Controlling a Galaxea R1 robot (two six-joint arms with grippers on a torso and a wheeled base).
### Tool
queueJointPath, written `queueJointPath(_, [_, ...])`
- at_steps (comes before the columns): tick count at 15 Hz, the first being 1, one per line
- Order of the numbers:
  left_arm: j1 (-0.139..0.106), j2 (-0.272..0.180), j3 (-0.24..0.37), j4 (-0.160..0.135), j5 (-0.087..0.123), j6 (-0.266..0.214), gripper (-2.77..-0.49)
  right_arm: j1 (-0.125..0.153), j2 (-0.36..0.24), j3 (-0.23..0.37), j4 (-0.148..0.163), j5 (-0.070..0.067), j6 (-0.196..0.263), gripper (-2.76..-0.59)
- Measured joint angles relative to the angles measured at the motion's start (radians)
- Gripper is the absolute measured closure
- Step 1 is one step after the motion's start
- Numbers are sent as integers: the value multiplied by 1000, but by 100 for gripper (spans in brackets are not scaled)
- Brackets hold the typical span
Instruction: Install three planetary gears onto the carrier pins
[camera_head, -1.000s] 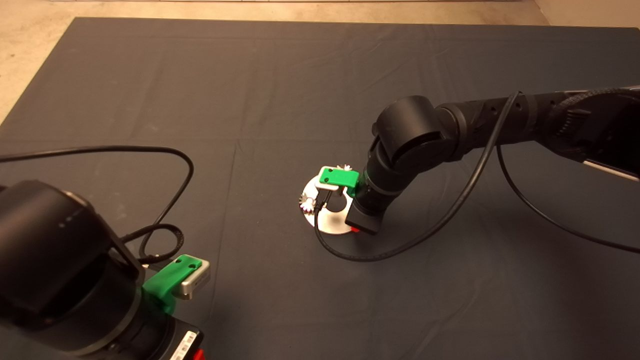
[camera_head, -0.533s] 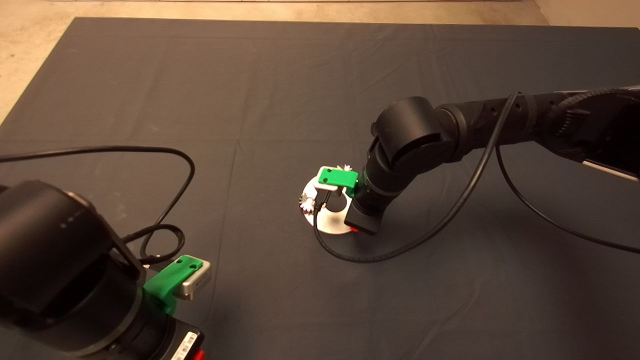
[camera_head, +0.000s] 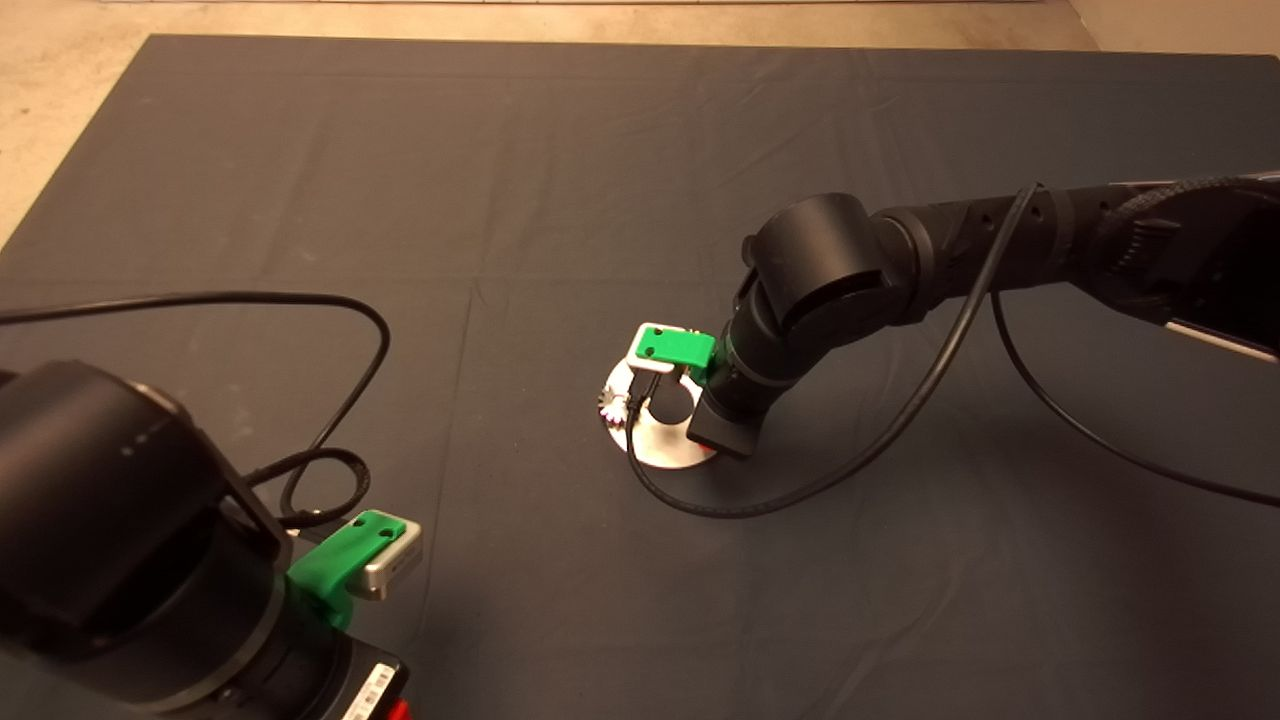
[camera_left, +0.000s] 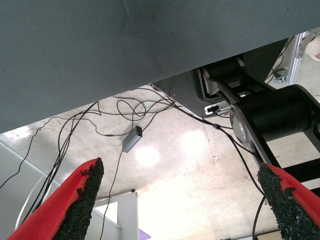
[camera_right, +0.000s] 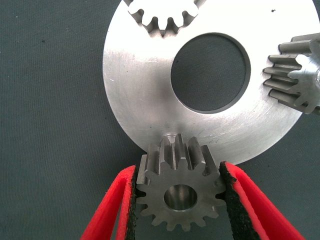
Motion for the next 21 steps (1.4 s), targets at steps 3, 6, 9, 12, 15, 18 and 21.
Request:
queueJointPath(3, [0,0,0,0,0,0,-219,0,0,0,-5,0,0,-102])
queueJointPath(6, [0,0,0,0,0,0,-219,-7,0,-4,-20,0,0,-102])
queueJointPath(9, [0,0,0,0,0,0,-219,-9,0,-7,-25,2,0,-102])
queueJointPath(12, [0,0,0,0,0,0,-219,-9,1,-8,-25,2,0,-102])
queueJointPath(15, [0,0,0,0,0,0,-219,-9,1,-8,-26,2,0,-102])
queueJointPath(18, [0,0,0,0,0,0,-219,-10,1,-8,-26,2,0,-102])
queueJointPath(21, [0,0,0,0,0,0,-219,-10,1,-8,-27,2,0,-102])
